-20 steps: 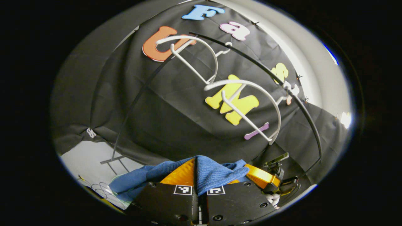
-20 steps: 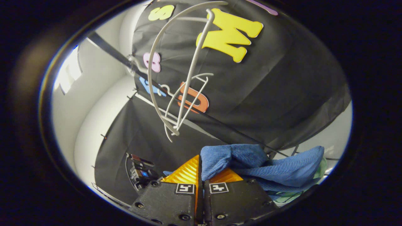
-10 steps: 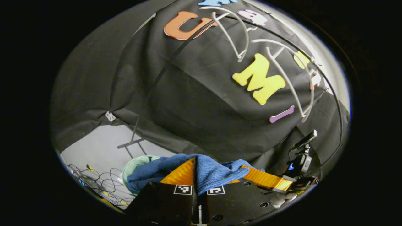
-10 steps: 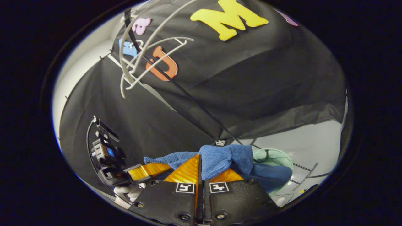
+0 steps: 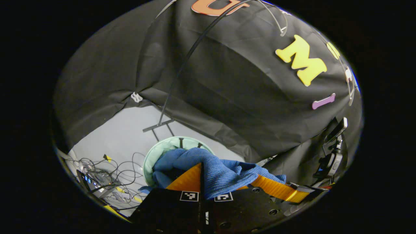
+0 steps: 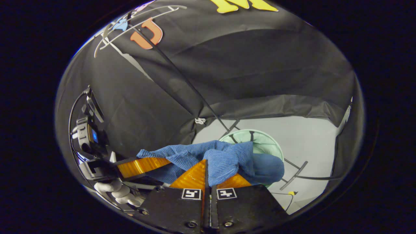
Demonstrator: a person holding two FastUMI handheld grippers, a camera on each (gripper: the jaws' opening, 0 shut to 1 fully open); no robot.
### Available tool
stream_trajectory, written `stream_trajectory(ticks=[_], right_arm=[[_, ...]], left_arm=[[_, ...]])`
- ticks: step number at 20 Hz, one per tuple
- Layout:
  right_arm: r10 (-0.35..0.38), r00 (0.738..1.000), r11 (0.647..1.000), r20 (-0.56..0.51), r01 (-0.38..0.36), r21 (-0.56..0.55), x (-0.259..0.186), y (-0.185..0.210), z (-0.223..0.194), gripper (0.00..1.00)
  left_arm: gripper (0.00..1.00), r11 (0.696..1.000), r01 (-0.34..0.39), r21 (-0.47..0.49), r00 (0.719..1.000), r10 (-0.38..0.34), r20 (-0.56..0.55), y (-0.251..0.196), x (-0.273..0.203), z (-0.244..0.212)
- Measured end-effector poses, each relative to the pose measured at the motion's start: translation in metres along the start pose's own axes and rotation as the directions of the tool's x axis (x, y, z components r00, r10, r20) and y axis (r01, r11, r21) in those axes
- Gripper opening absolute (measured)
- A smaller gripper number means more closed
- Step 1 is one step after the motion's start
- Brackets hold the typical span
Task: Grasp the clothes on the hanger with both hands and then place them into the laundry hamper below.
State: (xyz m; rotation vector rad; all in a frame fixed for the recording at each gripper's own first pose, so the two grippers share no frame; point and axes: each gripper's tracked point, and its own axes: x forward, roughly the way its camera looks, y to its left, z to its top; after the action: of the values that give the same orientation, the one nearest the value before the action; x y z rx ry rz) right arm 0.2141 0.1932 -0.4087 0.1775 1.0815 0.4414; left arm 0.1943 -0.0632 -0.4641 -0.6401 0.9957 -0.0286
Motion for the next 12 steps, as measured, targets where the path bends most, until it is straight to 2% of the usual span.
stream_trajectory(ticks=[6,12], right_arm=[[-0.066,0.991,0.997,-0.114,0.063,-0.035,0.008,-0.002,-0.014,0.05],[-0.097,0.983,0.995,-0.157,0.090,-0.051,0.008,-0.001,-0.013,0.05]], left_arm=[[0.07,0.997,-0.080,0.018,0.993,0.081,-0.086,0.014,0.021,-0.047],[0.07,0.991,-0.106,0.078,0.984,0.116,-0.138,0.024,0.024,-0.071]])
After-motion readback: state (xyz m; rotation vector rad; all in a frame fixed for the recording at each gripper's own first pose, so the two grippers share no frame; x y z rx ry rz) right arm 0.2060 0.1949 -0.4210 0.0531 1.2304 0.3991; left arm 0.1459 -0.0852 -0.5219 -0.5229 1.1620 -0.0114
